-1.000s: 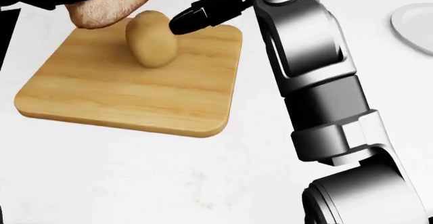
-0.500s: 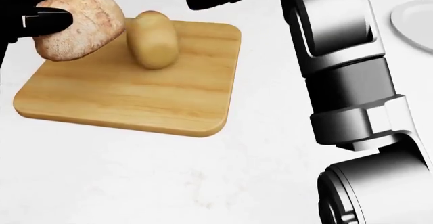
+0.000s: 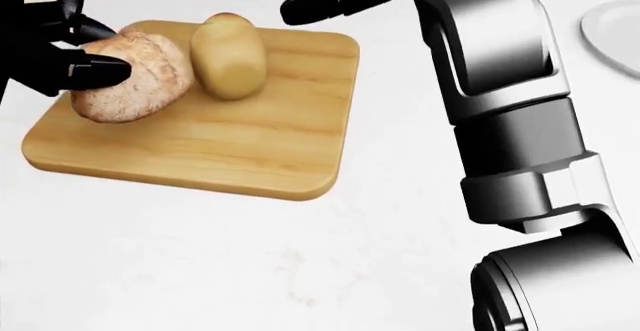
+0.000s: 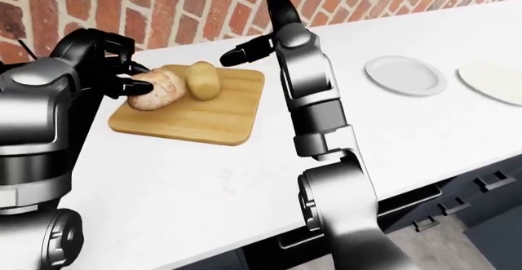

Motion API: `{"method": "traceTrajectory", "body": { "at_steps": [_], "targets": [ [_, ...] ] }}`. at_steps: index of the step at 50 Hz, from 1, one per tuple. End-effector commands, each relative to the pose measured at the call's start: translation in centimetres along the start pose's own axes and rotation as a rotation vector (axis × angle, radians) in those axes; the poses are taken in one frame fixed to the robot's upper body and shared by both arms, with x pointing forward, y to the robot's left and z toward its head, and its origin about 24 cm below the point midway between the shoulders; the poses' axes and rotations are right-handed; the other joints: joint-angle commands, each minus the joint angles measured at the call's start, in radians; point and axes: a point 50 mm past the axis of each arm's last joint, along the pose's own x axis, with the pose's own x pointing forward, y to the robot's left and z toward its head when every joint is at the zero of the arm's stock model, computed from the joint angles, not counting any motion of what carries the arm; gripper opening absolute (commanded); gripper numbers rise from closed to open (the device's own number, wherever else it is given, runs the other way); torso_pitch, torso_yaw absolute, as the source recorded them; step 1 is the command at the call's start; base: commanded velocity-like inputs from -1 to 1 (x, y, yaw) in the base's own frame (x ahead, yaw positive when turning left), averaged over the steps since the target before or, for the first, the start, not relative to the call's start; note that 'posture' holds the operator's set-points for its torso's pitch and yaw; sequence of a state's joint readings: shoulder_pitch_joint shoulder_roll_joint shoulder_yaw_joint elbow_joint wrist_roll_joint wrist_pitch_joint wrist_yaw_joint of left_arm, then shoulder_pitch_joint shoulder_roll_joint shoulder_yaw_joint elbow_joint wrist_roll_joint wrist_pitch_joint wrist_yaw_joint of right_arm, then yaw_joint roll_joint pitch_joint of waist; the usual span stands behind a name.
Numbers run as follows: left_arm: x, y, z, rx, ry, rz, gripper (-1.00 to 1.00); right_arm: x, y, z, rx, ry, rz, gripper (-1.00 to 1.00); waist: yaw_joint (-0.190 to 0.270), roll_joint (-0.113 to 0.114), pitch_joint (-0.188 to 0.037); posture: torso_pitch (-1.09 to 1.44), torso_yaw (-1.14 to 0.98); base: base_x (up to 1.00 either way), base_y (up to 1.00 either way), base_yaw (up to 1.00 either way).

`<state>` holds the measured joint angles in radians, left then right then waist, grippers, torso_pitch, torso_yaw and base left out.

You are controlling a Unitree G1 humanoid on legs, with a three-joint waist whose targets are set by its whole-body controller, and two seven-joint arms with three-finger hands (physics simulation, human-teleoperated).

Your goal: Place all breads on the cutting board.

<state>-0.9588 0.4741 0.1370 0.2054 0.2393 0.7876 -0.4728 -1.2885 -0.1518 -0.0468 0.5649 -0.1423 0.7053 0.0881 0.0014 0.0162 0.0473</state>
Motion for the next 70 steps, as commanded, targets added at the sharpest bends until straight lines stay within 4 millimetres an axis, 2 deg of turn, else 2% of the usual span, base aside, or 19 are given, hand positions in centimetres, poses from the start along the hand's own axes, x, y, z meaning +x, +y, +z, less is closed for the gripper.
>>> {"method": "traceTrajectory", "body": {
  "at_steps": [1, 12, 20, 22, 23, 24, 25, 26, 27, 29, 43, 47, 51, 54, 56, 59, 63, 65, 70],
  "targets": [
    [-0.5, 0.7, 2.1, 0.031, -0.092, 0.037, -1.00, -0.6, -0.4, 2.6, -0.007, -0.110, -0.020, 1.00, -0.001, 0.004, -0.035, 0.00, 0.00, 0.00, 0.00, 0.00],
    [0.3, -0.5, 2.6, 0.027, -0.102, 0.011, -0.93, -0.6, -0.4, 2.3, -0.003, -0.106, -0.019, 1.00, 0.000, 0.000, -0.036, 0.00, 0.00, 0.00, 0.00, 0.00],
    [0.4, -0.6, 2.9, 0.034, -0.105, 0.005, -0.90, -0.6, -0.4, 2.5, -0.001, -0.109, -0.019, 1.00, 0.000, -0.001, -0.037, 0.00, 0.00, 0.00, 0.00, 0.00],
    [0.5, -0.6, 2.8, 0.034, -0.106, 0.004, -0.82, -0.6, -0.4, 2.5, -0.002, -0.109, -0.019, 1.00, -0.001, -0.001, -0.036, 0.00, 0.00, 0.00, 0.00, 0.00],
    [0.5, -0.6, 2.9, 0.034, -0.106, 0.004, -0.44, -0.6, -0.4, 2.5, -0.002, -0.108, -0.018, 1.00, -0.001, -0.001, -0.036, 0.00, 0.00, 0.00, 0.00, 0.00],
    [0.5, -0.6, 2.8, 0.033, -0.106, 0.005, -0.33, -0.6, -0.3, 2.5, -0.002, -0.108, -0.018, 1.00, -0.001, 0.000, -0.036, 0.00, 0.00, 0.00, 0.00, 0.00],
    [0.5, -0.5, 3.0, 0.032, -0.106, 0.007, 0.07, -0.6, -0.3, 2.5, -0.002, -0.108, -0.017, 1.00, -0.001, 0.000, -0.036, 0.00, 0.00, 0.00, 0.00, 0.00],
    [0.5, -0.5, 3.0, 0.030, -0.107, 0.007, 0.18, -0.6, -0.3, 2.5, -0.002, -0.108, -0.017, 1.00, -0.001, 0.000, -0.036, 0.00, 0.00, 0.00, 0.00, 0.00],
    [0.4, -0.5, 3.1, 0.030, -0.107, 0.010, 0.58, -0.6, -0.3, 2.5, -0.002, -0.108, -0.016, 1.00, -0.001, 0.000, -0.036, 0.00, 0.00, 0.00, 0.00, 0.00],
    [0.4, -0.5, 3.3, 0.029, -0.110, 0.009, 1.00, -0.6, -0.3, 2.6, -0.003, -0.109, -0.016, 1.00, -0.001, -0.001, -0.036, 0.00, 0.00, 0.00, 0.00, 0.00],
    [0.7, -0.1, 4.5, 0.008, -0.135, 0.035, 1.00, -0.9, -0.4, 2.6, 0.007, -0.111, -0.022, 1.00, 0.000, -0.003, -0.035, 0.00, 0.00, 0.00, 0.00, 0.00],
    [0.3, 1.2, 5.7, -0.116, -0.191, 0.098, 1.00, -1.3, -0.7, 3.2, 0.028, -0.121, -0.030, 1.00, 0.000, -0.003, -0.035, 0.00, 0.00, 0.00, 0.00, 0.00],
    [-0.2, 1.7, 6.5, -0.205, -0.284, 0.165, 1.00, -2.7, -1.7, 4.4, 0.052, -0.156, -0.051, 1.00, -0.001, -0.004, -0.031, 0.00, 0.00, 0.00, 0.00, 0.00],
    [-1.4, 2.2, 7.6, -0.278, -0.363, 0.226, 1.00, -5.6, -2.9, 5.1, 0.035, -0.194, -0.085, 1.00, 0.003, -0.007, -0.027, 0.00, 0.00, 0.00, 0.00, 0.00],
    [-2.0, 2.5, 8.5, -0.320, -0.440, 0.255, 1.00, -6.3, -3.5, 5.3, 0.034, -0.214, -0.109, 1.00, 0.005, -0.008, -0.023, 0.00, 0.00, 0.00, 0.00, 0.00],
    [-2.8, 2.1, 9.2, -0.325, -0.528, 0.274, 1.00, -7.6, -4.9, 6.2, 0.022, -0.291, -0.162, 1.00, 0.003, -0.009, -0.019, 0.00, 0.00, 0.00, 0.00, 0.00],
    [-4.5, 2.2, 10.8, -0.301, -0.695, 0.340, 1.00, -9.5, -5.7, 7.1, -0.028, -0.384, -0.209, 1.00, 0.003, -0.011, -0.018, 0.00, 0.00, 0.00, 0.00, 0.00],
    [-4.9, 2.1, 11.1, -0.305, -0.718, 0.344, 1.00, -10.5, -6.0, 7.7, -0.017, -0.438, -0.231, 1.00, 0.003, -0.011, -0.017, 0.00, 0.00, 0.00, 0.00, 0.00],
    [-6.3, 2.2, 12.0, -0.314, -0.818, 0.375, 1.00, -11.8, -6.3, 7.4, -0.051, -0.490, -0.267, 1.00, 0.002, -0.009, -0.010, 0.00, 0.00, 0.00, 0.00, 0.00]
  ]
}}
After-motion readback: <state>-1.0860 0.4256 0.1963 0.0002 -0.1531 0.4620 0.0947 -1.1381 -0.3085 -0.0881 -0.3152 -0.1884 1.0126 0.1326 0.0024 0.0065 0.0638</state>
